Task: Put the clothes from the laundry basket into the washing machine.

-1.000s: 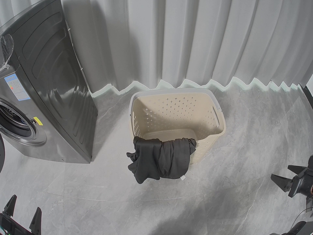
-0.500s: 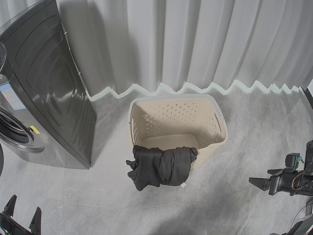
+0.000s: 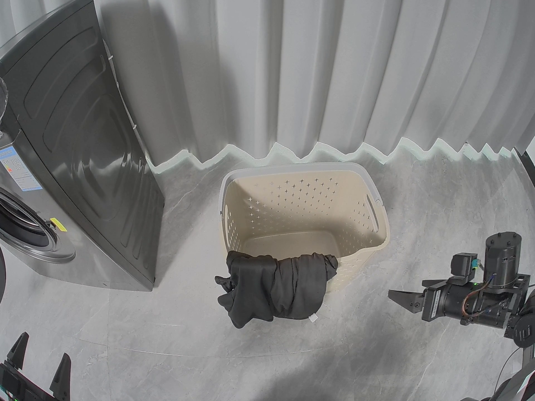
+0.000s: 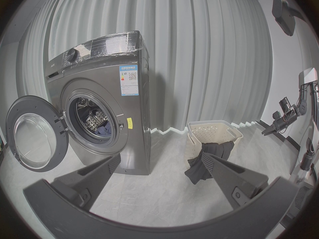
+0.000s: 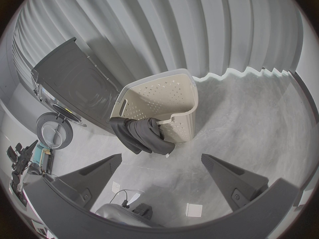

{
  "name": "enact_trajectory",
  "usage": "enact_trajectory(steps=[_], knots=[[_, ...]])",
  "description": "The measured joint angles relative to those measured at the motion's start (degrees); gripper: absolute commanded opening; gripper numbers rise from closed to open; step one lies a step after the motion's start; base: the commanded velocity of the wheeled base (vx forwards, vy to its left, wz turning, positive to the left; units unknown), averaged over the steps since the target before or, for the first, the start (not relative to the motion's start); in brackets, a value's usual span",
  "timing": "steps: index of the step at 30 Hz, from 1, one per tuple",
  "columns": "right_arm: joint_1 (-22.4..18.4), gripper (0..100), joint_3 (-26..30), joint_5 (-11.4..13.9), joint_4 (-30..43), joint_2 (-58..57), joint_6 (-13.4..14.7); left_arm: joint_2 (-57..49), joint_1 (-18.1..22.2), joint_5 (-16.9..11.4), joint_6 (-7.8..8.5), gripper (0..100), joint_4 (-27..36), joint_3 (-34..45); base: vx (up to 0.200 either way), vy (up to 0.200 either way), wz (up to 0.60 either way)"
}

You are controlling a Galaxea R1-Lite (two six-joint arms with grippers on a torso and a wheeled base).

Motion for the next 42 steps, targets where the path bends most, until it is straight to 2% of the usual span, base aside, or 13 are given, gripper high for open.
enact_trajectory(steps=[7,19,24,29,35,42], knots=[[3.23,100,-1.9,-3.12,-7.8,8.7,1.78,0.0,0.0,0.0,0.01,100,0.0,0.0,0.0,0.0,0.0],[5.57,100,-6.85,-3.96,-16.51,21.86,2.6,0.0,0.0,0.0,-0.1,100,0.0,0.0,0.0,0.0,0.0],[6.29,100,-9.06,-4.04,-17.41,26.12,2.6,0.0,0.0,-0.02,-0.1,100,0.0,0.0,0.0,0.0,0.0],[7.06,100,-13.71,-4.1,-17.51,30.59,2.6,0.0,0.0,-0.02,-0.1,100,0.0,0.0,0.0,0.0,0.0],[8.37,100,-19.2,-6.01,-17.51,35.96,2.57,0.0,0.0,0.02,-0.16,100,0.0,0.0,0.0,0.0,0.0],[8.98,100,-24.36,-6.36,-18.42,41.06,2.55,0.0,0.0,0.09,-0.16,100,-0.02,0.0,0.0,0.0,0.0]])
